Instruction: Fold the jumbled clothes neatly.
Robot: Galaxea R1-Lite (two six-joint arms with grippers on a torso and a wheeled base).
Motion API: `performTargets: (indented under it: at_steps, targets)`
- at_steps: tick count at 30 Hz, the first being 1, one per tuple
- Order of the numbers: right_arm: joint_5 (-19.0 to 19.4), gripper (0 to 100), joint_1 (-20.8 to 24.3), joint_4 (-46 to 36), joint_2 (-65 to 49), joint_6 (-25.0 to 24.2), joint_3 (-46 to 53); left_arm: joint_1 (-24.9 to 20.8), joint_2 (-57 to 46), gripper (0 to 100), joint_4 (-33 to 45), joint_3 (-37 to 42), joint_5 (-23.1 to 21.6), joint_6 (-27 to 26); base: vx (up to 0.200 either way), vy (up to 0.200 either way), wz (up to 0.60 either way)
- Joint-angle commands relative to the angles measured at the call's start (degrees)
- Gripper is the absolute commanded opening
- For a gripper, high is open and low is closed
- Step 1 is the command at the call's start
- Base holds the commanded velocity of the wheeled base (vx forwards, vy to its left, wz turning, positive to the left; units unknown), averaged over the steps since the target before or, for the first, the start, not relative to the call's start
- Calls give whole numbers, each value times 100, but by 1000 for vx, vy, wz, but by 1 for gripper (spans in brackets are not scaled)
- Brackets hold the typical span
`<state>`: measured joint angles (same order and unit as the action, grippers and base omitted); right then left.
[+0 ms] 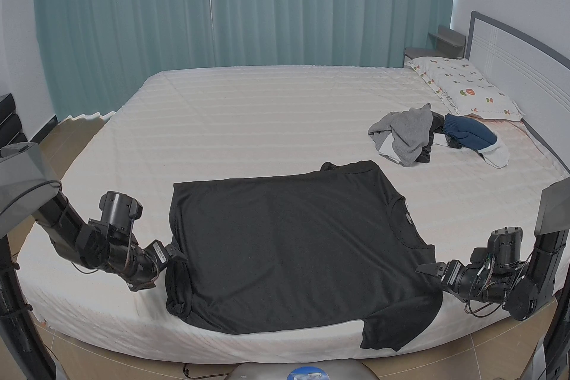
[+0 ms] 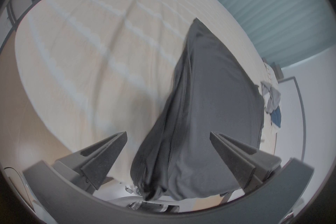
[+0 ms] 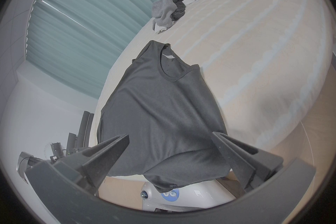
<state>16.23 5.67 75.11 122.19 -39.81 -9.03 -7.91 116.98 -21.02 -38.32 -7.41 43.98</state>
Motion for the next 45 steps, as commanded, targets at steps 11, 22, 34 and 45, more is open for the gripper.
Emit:
performTargets:
  at_steps: [11, 22, 34, 45]
  targets:
    - [-5, 100, 66, 4, -11, 9, 24, -940, 229, 100, -403, 606, 1031, -48, 0, 0, 0]
    - [-5, 100, 66, 4, -46, 9, 33, -650, 317, 100, -333, 799, 1664, -540, 0, 0, 0]
    - [-14, 100, 110, -5, -46, 26, 60, 150, -562, 100, 775, 1256, 1910, -1612, 0, 0, 0]
    - [-14, 100, 154, 4, -46, 26, 60, 475, -1002, 100, 1311, 861, 1286, -1630, 0, 0, 0]
